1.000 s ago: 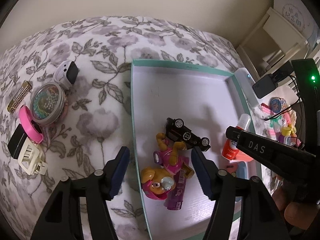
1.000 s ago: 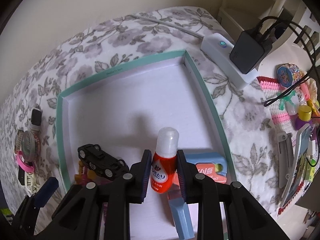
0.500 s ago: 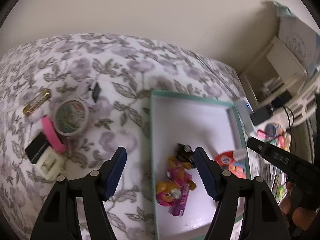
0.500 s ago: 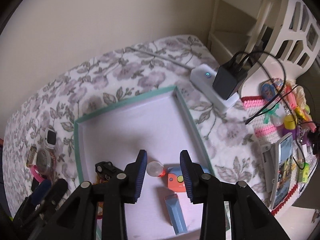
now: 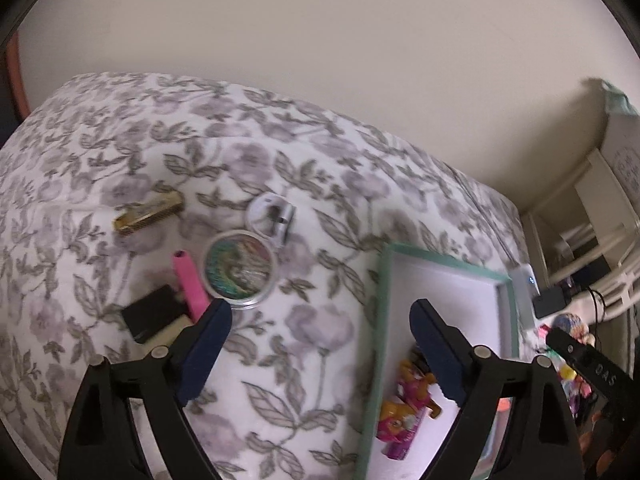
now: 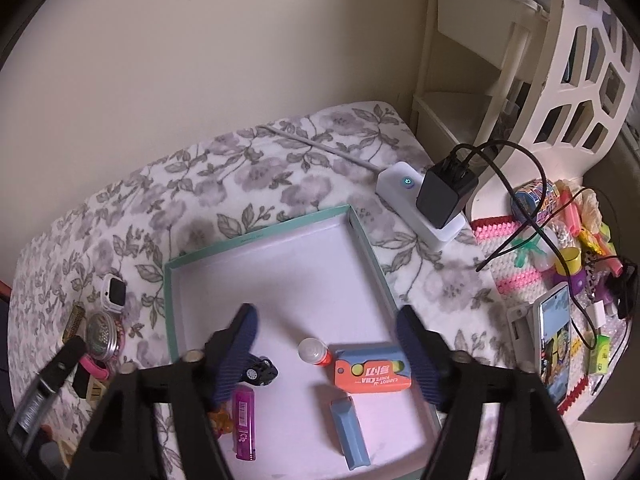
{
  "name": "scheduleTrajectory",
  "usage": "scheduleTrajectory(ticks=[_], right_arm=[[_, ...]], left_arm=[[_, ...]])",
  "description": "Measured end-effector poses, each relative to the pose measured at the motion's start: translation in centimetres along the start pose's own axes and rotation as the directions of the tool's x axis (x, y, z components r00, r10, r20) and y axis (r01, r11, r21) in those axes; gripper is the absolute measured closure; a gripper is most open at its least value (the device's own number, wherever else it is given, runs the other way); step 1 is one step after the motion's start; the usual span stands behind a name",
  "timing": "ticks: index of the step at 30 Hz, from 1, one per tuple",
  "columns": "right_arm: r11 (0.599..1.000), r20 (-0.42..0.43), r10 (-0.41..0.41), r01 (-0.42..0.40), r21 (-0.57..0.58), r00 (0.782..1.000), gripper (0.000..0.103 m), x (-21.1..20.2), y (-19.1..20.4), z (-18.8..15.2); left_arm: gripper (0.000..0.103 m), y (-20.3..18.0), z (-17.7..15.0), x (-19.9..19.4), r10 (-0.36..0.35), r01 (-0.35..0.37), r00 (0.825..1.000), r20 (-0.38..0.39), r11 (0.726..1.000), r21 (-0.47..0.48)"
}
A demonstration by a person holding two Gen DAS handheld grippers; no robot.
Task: Organize rigid objects
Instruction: 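Move both tools back to the items beside the tray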
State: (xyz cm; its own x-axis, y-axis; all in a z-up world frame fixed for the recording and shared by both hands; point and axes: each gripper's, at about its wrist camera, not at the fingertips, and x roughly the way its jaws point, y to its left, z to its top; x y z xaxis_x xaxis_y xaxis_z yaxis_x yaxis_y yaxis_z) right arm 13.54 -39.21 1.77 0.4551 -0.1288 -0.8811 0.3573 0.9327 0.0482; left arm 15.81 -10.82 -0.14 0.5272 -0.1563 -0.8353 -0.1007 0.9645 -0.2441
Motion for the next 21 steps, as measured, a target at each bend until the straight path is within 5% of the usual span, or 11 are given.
scheduleTrajectory(ticks=[5, 10, 21], right_arm=[[1.0, 0.0, -0.007, 0.007, -0.007, 1.0, 0.014, 0.4, 0.2, -0.1], [1.0, 0.005, -0.004, 0.004, -0.015, 1.0, 0.0, 0.7, 0.6, 0.0], [0.996, 0.049, 0.031, -0.027, -0.09, 0.998, 0.0, 0.1, 4.5, 0.1]], left_arm=[[0.011, 1.4, 0.3, 0.2, 0.029, -0.029, 1.0, -0.006, 0.999, -0.037], [0.0, 2.6, 0.6, 0.5, 0.012, -0.014, 1.0, -0.024, 0.997, -0.079], [0.0, 8.1, 2.6, -1.6, 0.025, -0.015, 0.999, 0.046, 0.976, -0.217]])
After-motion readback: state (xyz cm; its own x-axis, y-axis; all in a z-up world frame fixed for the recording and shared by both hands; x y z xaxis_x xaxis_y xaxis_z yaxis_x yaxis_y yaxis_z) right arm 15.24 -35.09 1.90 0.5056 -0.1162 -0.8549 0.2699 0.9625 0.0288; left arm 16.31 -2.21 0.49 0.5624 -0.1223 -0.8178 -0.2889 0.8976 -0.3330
